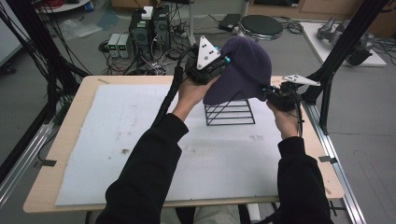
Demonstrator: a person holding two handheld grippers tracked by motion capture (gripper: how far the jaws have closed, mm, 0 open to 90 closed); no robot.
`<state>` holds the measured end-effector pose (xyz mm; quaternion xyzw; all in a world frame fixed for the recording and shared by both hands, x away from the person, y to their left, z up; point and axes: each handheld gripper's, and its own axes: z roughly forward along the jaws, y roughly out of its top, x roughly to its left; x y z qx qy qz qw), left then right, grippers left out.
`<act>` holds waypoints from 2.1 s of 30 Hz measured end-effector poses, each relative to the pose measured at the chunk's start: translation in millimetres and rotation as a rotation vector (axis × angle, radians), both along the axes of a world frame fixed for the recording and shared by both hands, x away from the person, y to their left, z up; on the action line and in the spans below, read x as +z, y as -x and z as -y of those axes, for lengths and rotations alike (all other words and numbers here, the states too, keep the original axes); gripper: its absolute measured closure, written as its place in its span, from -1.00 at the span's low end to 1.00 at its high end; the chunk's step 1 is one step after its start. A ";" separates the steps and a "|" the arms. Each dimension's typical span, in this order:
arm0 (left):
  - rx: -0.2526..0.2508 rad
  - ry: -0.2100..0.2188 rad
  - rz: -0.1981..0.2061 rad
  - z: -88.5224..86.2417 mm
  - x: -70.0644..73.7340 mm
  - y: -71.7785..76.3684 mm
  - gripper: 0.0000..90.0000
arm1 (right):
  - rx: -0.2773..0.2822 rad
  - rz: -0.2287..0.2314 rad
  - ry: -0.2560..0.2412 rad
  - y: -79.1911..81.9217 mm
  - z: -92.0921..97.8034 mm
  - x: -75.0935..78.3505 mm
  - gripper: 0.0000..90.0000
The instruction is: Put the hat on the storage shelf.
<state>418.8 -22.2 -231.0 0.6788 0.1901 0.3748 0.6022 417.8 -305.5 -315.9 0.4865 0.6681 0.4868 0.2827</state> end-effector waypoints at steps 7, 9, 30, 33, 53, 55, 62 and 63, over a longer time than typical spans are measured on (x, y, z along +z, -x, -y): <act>-0.005 -0.036 -0.047 7.9 -25.0 -4.3 0.65 | -0.031 -0.057 0.021 -0.4 6.1 -20.9 0.80; -0.005 -0.038 -0.054 9.5 -29.9 -5.3 0.65 | -0.032 -0.068 0.026 -1.0 7.5 -26.0 0.80; 0.020 -0.100 -0.122 17.4 -71.5 -5.5 0.63 | -0.042 -0.194 0.188 -15.7 -7.2 -69.3 0.78; 0.020 -0.113 -0.128 19.5 -77.3 -5.5 0.63 | -0.047 -0.214 0.235 -19.0 -12.0 -75.9 0.78; 0.018 -0.142 -0.166 21.9 -94.6 -7.1 0.61 | -0.065 -0.258 0.241 -20.6 -4.2 -96.3 0.73; 0.020 -0.142 -0.166 21.7 -94.3 -7.1 0.60 | -0.069 -0.256 0.243 -20.1 -5.1 -96.1 0.71; 0.017 -0.106 -0.184 20.5 -95.3 -8.2 0.44 | -0.081 -0.254 0.246 -18.3 -6.8 -94.6 0.35; 0.018 -0.103 -0.188 20.1 -95.1 -8.5 0.36 | -0.081 -0.250 0.251 -17.4 -7.3 -93.7 0.25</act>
